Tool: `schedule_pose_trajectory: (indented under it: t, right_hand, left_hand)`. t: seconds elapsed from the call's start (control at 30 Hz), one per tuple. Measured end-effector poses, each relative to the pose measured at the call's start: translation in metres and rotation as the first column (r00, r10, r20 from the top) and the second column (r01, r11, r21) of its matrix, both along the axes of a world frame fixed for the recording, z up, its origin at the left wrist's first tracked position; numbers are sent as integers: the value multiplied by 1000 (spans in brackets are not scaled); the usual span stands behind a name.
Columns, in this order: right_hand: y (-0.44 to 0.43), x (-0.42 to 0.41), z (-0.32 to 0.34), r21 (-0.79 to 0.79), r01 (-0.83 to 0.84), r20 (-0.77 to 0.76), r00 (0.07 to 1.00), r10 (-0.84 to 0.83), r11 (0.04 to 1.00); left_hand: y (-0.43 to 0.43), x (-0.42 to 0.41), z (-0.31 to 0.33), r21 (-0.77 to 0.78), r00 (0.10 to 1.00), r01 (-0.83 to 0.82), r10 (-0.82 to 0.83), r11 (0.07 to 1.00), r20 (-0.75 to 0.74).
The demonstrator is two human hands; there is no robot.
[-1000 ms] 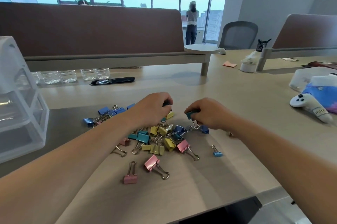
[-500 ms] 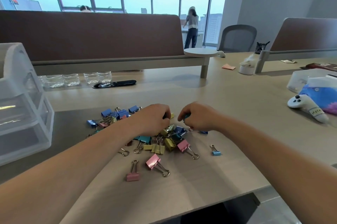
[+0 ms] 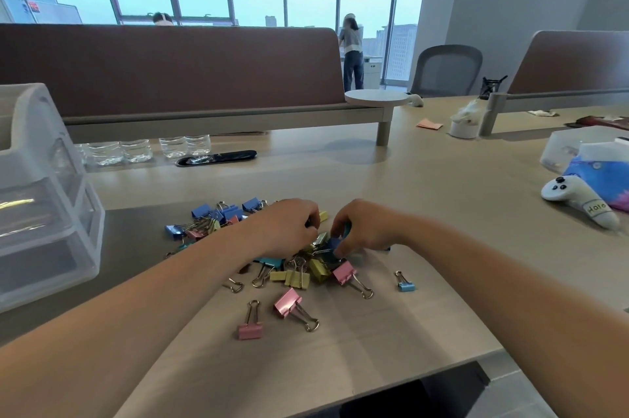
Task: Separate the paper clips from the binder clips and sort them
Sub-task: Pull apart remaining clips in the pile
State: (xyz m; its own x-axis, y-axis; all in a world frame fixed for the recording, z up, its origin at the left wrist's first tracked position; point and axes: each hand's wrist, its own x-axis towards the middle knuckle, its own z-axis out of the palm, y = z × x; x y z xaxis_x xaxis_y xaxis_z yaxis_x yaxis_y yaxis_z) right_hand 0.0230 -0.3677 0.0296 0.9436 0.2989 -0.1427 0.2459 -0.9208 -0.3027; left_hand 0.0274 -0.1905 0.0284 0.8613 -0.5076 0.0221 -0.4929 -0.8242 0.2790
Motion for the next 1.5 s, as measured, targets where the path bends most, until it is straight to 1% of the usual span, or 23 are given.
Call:
schedule_pose_trajectory:
  t: [0.13, 0.3, 0.37, 0.43, 0.5, 0.57, 0.83, 0.97, 1.1, 1.3, 1.37, 1.5]
  right_hand:
    - [-6, -2, 4, 42, 26, 34, 999, -27, 999]
    - [-18, -3, 5, 55, 149, 82, 985, -154, 987]
    - [-20, -2, 2, 50, 205, 111, 972, -209, 978]
    - [-20, -1, 0, 27, 236, 117, 964, -238, 971]
    - [-21, -1, 0, -3, 243, 103, 965, -241, 970]
    - [-22, -2, 0, -24, 239, 93, 967, -236, 971]
    - [-26, -3, -3, 9, 201, 100, 974, -201, 980]
    - [-29, -4, -5, 28, 199, 118, 972, -201, 980]
    - [-31, -6, -6, 51, 202, 126, 970, -207, 978]
    - [-25, -3, -3, 139, 178, 223, 953, -206, 974]
    - [-18, 1, -1, 161, 155, 227, 955, -190, 975]
    - [4, 13, -2, 136, 115, 207, 968, -141, 984]
  left_hand:
    - [-2, 0, 0, 1, 1000, -7, 7, 1000, 1]
    - [-9, 3, -2, 1, 1000, 0, 0, 1000, 18]
    - [-13, 3, -1, 42, 999, 29, -30, 999, 11]
    - [-16, 3, -2, 119, 997, 77, -78, 990, 3]
    - [-19, 2, -2, 186, 992, 124, -126, 975, -5]
    - [-21, 2, -2, 216, 988, 150, -151, 965, -11]
    - [-27, 1, -6, 241, 988, 142, -152, 960, 26]
    - [-28, -1, -6, 204, 991, 127, -131, 971, 3]
    - [-25, -1, -6, 94, 996, 88, -87, 992, -16]
    - [-3, 6, 6, -62, 998, 17, -14, 998, 55]
    - [7, 10, 10, -87, 998, -11, 16, 996, 60]
    - [25, 19, 15, -111, 995, -76, 83, 991, 56]
